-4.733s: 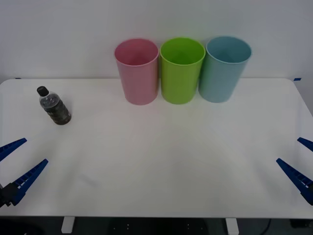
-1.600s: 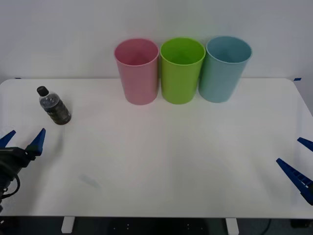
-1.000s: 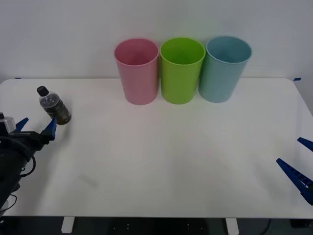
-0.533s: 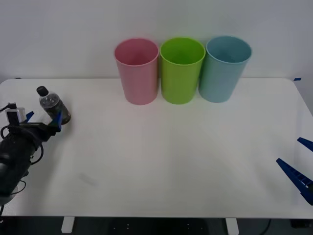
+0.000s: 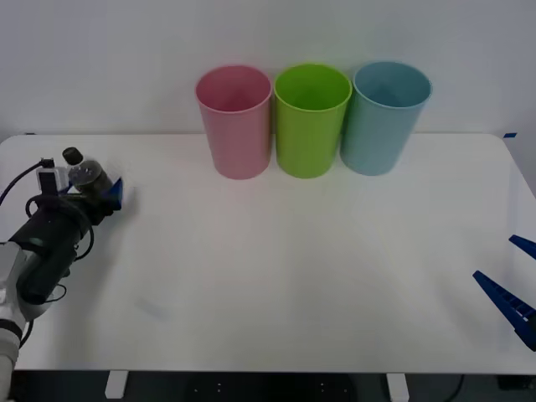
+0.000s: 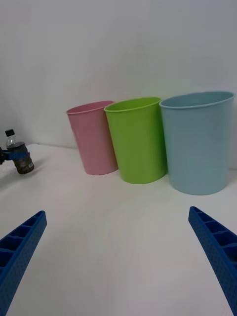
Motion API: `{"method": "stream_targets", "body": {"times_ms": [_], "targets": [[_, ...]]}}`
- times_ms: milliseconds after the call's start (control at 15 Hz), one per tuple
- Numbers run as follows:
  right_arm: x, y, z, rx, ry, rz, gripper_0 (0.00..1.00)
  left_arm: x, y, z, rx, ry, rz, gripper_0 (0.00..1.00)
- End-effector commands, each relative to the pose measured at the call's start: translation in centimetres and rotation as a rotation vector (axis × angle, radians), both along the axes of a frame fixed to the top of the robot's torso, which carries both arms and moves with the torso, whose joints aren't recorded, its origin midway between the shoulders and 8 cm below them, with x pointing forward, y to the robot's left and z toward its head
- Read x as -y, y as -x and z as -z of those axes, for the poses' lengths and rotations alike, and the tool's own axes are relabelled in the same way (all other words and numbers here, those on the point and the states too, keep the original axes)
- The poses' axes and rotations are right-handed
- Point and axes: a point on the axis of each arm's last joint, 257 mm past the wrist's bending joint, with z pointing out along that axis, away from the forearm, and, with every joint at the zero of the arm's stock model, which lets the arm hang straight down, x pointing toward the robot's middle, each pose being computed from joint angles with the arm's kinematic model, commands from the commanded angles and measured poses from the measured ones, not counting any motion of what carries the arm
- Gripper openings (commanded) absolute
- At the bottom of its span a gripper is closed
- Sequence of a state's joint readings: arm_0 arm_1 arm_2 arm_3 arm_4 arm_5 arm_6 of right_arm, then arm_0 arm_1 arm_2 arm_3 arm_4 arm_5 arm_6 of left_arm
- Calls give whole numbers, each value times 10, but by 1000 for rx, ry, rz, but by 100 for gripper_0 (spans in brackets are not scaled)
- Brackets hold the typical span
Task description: Grasp the object on the table and drop it into the matching bin: aluminum can to the light blue bin, PET bottle to the pink bin.
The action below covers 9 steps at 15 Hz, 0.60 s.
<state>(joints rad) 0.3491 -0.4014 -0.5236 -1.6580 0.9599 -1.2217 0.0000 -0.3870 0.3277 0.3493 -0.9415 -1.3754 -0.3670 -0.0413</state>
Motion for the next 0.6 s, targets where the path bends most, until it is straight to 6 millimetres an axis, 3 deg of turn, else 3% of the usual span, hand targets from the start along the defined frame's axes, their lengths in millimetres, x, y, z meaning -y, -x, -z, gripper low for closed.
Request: {"method": "stream_targets", "body": {"times_ms": [67,333,400,467,533,600], "targets": [[0,0,0,0,0,0,100,-2,-7,-1,-6,-7,-13,100],[0,0,0,0,0,0,100,-1,-9,0,-10,-22,-12,100],[0,0,0,0,0,0,100,0,-9,0,-11,-27,-11,59],[0,0,0,0,0,0,100,1,-8,1,-13,-34,-8,7],[0,0,0,0,0,0,100,0,-8,1,-14,-47,-6,0],[0,0,0,0,0,0,100,0,-8,1,-14,-54,-5,0]]}}
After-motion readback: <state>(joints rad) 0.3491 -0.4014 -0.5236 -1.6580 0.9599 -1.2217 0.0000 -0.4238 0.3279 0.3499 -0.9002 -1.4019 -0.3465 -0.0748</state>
